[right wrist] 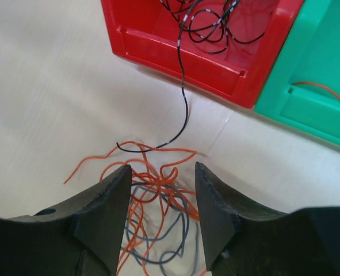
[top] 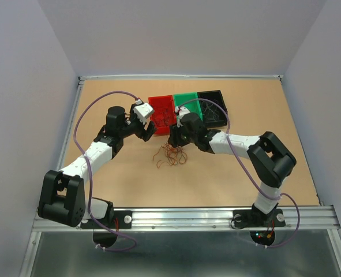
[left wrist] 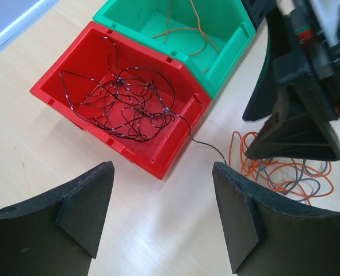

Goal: Untangle the cables

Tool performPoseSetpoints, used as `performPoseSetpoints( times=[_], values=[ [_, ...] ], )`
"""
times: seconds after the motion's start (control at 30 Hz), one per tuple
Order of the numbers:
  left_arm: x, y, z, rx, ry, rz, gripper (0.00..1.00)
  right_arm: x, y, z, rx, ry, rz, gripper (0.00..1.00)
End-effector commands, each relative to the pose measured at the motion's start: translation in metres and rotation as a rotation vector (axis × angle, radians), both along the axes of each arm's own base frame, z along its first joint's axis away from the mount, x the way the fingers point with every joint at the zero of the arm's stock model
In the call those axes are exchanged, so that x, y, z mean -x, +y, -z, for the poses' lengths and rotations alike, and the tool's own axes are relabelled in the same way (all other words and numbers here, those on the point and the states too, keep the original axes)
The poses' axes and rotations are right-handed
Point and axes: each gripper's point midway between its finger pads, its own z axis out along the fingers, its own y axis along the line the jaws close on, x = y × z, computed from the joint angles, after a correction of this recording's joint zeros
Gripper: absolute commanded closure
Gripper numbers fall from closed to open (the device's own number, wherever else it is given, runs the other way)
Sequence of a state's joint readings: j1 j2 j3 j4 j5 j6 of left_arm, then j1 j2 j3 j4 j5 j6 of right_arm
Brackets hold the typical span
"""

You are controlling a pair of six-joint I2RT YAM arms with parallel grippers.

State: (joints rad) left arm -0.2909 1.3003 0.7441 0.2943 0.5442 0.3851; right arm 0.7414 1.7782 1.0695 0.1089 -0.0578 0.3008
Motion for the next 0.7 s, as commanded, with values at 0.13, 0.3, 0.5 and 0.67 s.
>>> performPoseSetpoints(
  times=[0.13,0.3,0.5,0.67],
  values=[
    [-0.001,-0.002,-0.007,0.002,-0.039,0.020,0.20,0.005,0.036,-0.033,-0.121,-0.036,-0.136,0.96],
    [0.011,-0.011,-0.007,0.012,-0.038,0.103,0.20,0.040,0.035,-0.088,-0.225,-0.088,-0.237,0.99],
    [0.026,-0.017,-0.021,0.042,-0.095,0.173,0.19,0.085,0.009,-0.182,-0.364,-0.217,-0.290,0.99],
    [0.050,-0.027,-0.043,0.098,-0.149,0.281,0.19,0.112,-0.013,-0.255,-0.485,-0.322,-0.306,0.99]
  ],
)
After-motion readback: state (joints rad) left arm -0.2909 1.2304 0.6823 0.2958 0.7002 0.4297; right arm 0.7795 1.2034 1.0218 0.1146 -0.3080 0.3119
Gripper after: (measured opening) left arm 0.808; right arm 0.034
